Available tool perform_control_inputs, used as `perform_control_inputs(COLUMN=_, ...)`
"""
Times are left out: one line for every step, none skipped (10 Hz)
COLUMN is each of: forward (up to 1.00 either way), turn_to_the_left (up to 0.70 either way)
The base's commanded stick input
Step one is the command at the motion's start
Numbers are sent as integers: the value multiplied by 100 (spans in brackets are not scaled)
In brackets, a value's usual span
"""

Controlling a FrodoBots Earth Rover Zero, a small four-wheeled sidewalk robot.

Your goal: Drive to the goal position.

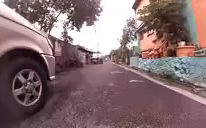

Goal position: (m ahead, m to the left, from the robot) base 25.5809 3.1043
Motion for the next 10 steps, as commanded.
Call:
perform_control_inputs(forward=0, turn_to_the_left=0)
perform_control_inputs(forward=0, turn_to_the_left=0)
perform_control_inputs(forward=5, turn_to_the_left=0)
perform_control_inputs(forward=39, turn_to_the_left=0)
perform_control_inputs(forward=70, turn_to_the_left=0)
perform_control_inputs(forward=70, turn_to_the_left=0)
perform_control_inputs(forward=70, turn_to_the_left=0)
perform_control_inputs(forward=70, turn_to_the_left=0)
perform_control_inputs(forward=70, turn_to_the_left=2)
perform_control_inputs(forward=70, turn_to_the_left=17)
